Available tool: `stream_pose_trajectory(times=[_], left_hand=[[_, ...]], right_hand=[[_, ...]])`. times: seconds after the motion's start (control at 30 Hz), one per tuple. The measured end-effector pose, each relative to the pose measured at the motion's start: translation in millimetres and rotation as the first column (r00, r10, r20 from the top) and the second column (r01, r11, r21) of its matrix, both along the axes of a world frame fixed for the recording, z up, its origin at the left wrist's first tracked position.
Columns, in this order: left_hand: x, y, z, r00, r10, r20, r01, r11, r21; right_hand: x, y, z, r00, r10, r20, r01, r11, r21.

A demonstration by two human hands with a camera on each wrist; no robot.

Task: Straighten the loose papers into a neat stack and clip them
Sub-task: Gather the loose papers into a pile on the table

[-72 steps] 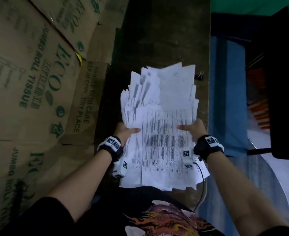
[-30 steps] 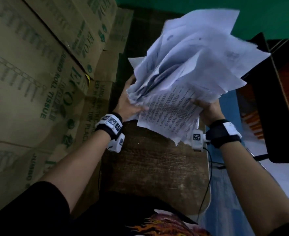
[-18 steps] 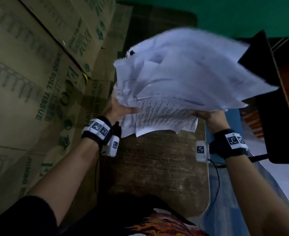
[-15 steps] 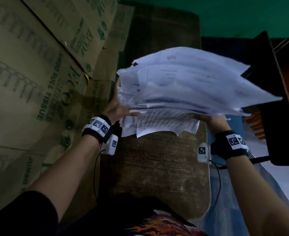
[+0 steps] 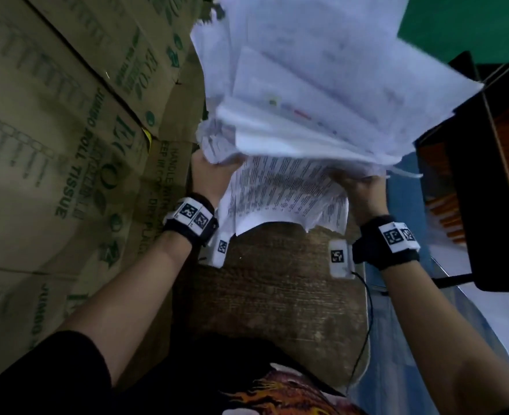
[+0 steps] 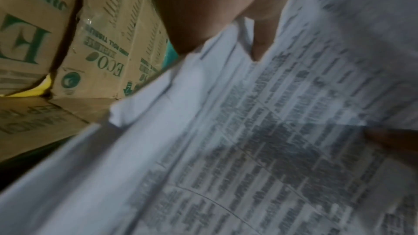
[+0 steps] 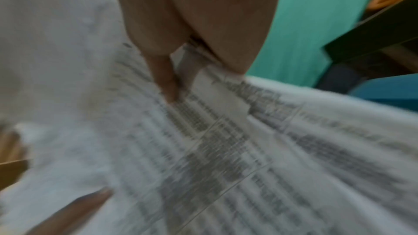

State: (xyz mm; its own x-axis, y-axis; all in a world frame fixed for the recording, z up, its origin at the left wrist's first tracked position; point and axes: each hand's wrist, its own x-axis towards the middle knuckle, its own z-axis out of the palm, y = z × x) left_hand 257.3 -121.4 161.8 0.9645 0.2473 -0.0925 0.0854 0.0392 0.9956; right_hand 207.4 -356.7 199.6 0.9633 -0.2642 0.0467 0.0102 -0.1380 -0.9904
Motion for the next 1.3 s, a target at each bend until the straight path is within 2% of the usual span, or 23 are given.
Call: stream_pose_trajectory(times=[0.03, 0.1, 0.17, 0.23, 0.3, 0.4, 0.43, 0.47, 0.53, 0.57, 0.63, 0.67, 0.73, 0.77, 0.87, 0.9, 0.97, 1.03, 1.07, 1.1, 1.17, 1.23, 1.3], left_hand=[[-4, -1, 3, 0.999, 0.019, 0.044, -0.018, 1.000, -0.021], [-14, -2, 3, 0.998, 0.041, 0.046, -0.041, 0.999, 0.007], [-26, -1, -2, 0.998, -0.044, 0.039, 0.044, 0.999, 0.013], [-32, 3, -9, 0.995, -0.095, -0.034, 0.094, 0.995, -0.026], [-31, 10, -16, 0.993, -0.065, -0.100, 0.074, 0.993, 0.090], [-32, 12, -12, 0.977, -0.181, -0.111, 0.198, 0.966, 0.167], [-34, 9, -8, 0.981, -0.157, -0.109, 0.177, 0.963, 0.202], [-33, 5, -7, 0.992, -0.103, -0.070, 0.117, 0.961, 0.250], [-28, 3, -9, 0.995, -0.029, 0.095, 0.005, 0.970, 0.242], [-28, 5, -10, 0.987, -0.022, 0.160, -0.013, 0.976, 0.217], [-23, 14, -19, 0.984, -0.031, 0.174, -0.003, 0.982, 0.188], [-20, 20, -28, 0.987, -0.082, 0.136, 0.060, 0.986, 0.159], [-21, 30, -37, 0.981, -0.187, -0.056, 0.192, 0.976, 0.106], [-23, 32, -42, 0.954, -0.256, -0.154, 0.273, 0.957, 0.100], [-21, 30, -56, 0.863, -0.403, -0.303, 0.436, 0.899, 0.046], [-21, 25, -52, 0.866, -0.396, -0.305, 0.431, 0.900, 0.056], [-23, 13, -38, 0.946, -0.229, -0.231, 0.269, 0.950, 0.158], [-30, 4, -20, 0.996, -0.087, -0.015, 0.088, 0.981, 0.175], [-31, 4, -18, 0.996, -0.058, 0.073, 0.048, 0.990, 0.132], [-34, 5, -16, 0.993, -0.051, 0.102, 0.040, 0.994, 0.099], [-38, 14, -25, 0.994, -0.108, 0.029, 0.105, 0.989, 0.104], [-41, 20, -40, 0.970, -0.223, -0.100, 0.236, 0.962, 0.139], [-42, 19, -47, 0.942, -0.277, -0.189, 0.305, 0.941, 0.145]], right_hand=[[0, -3, -6, 1.000, 0.000, 0.006, -0.001, 0.992, 0.128], [-6, 1, -8, 1.000, -0.027, -0.002, 0.027, 0.996, 0.087], [-12, 5, -11, 0.998, 0.061, -0.029, -0.059, 0.997, 0.049], [-13, -2, -21, 0.998, 0.052, -0.043, -0.050, 0.997, 0.052], [-13, -12, -26, 0.999, -0.002, -0.053, 0.007, 0.995, 0.098], [-8, -11, -27, 0.997, -0.058, -0.051, 0.065, 0.989, 0.134], [-6, -8, -26, 0.997, -0.054, -0.047, 0.060, 0.991, 0.121], [-4, -3, -23, 0.998, -0.053, -0.042, 0.057, 0.993, 0.108], [-1, 4, -13, 0.998, -0.062, 0.002, 0.062, 0.992, 0.115], [-1, 4, -9, 0.997, -0.061, 0.038, 0.055, 0.988, 0.142], [-6, -5, -4, 0.998, -0.003, 0.058, -0.008, 0.981, 0.195], [-10, -11, -6, 0.999, 0.039, 0.038, -0.045, 0.982, 0.183], [-16, -23, -17, 0.995, 0.088, -0.041, -0.083, 0.992, 0.094], [-17, -27, -26, 0.992, 0.084, -0.090, -0.080, 0.995, 0.051], [-11, -28, -51, 0.975, 0.046, -0.217, -0.062, 0.996, -0.067], [-8, -24, -57, 0.966, 0.028, -0.256, -0.063, 0.989, -0.130], [-2, -16, -61, 0.965, -0.034, -0.261, -0.014, 0.984, -0.179], [-1, -6, -54, 0.985, -0.080, -0.153, 0.069, 0.995, -0.077], [-3, -4, -49, 0.991, -0.087, -0.102, 0.087, 0.996, -0.008], [-6, -4, -43, 0.995, -0.072, -0.066, 0.077, 0.994, 0.077], [-14, -13, -41, 0.997, 0.032, -0.074, -0.021, 0.989, 0.148], [-18, -20, -52, 0.986, 0.093, -0.141, -0.088, 0.995, 0.038], [-16, -22, -68, 0.977, 0.066, -0.203, -0.077, 0.996, -0.050]])
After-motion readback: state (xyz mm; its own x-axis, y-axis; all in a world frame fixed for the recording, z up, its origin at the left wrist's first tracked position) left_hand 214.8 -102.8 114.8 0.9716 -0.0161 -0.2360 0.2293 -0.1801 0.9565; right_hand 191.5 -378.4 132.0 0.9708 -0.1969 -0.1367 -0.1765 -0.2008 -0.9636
